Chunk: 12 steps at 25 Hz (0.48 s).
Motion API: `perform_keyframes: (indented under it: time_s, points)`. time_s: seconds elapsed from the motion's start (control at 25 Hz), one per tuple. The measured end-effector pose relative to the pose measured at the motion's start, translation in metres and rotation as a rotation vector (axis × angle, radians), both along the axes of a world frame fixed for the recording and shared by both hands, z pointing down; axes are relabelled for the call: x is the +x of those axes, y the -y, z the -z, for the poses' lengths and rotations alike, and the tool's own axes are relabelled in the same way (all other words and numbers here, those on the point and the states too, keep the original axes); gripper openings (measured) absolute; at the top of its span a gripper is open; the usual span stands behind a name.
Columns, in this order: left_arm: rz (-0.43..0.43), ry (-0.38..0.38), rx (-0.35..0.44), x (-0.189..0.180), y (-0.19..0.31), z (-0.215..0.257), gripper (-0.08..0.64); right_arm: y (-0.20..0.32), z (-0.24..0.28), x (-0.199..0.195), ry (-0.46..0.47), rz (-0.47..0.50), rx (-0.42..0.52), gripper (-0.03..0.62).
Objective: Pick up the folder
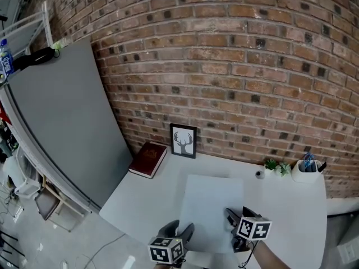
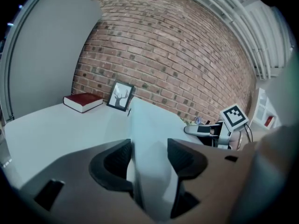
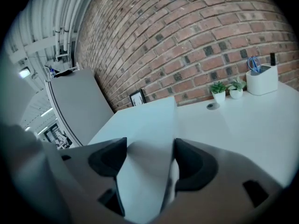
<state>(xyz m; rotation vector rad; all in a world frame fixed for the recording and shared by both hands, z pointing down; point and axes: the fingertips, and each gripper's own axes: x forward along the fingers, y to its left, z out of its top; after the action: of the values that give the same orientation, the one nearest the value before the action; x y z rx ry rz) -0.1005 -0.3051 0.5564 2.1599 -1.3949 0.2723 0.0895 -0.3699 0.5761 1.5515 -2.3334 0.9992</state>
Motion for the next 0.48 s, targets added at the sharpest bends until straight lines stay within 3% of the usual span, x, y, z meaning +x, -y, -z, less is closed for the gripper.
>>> perform_keyframes:
  time_s: [0.48]
  points:
    - [0.011,-0.002,0.195,-0.004,0.019,0.073,0.241,0.021,0.095,-0.006,-0.016,0.005,0.254,0.324]
